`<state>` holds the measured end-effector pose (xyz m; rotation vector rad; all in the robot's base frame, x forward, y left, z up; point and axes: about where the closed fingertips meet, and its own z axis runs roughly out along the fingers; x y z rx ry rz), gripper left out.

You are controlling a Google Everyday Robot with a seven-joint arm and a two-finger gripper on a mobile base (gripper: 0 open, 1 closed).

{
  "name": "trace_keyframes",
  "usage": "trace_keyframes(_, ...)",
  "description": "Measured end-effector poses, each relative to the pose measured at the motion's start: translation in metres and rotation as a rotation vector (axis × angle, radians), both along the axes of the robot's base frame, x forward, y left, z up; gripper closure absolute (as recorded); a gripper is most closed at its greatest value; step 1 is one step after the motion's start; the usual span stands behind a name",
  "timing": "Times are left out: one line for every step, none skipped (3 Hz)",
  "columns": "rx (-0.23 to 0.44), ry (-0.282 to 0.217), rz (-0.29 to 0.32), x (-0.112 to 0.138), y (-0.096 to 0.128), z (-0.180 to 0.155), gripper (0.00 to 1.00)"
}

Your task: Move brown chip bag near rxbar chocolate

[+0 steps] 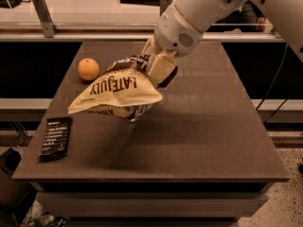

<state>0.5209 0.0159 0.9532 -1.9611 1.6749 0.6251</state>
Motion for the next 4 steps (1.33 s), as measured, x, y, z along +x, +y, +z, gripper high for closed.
trace_keyframes(0.001,-0.001,0.001,0.0003,0.0021,-0.0002,0.36)
trace_keyframes(0.003,-0.003,0.002,0.0007,0.0041,-0.0006,0.12)
trace_keyframes(0.005,-0.004,0.003,0.0011,0.0059,-0.0009,0.00)
trace_keyframes(0.005,-0.004,0.003,0.0011,0.0060,-0.0009,0.00)
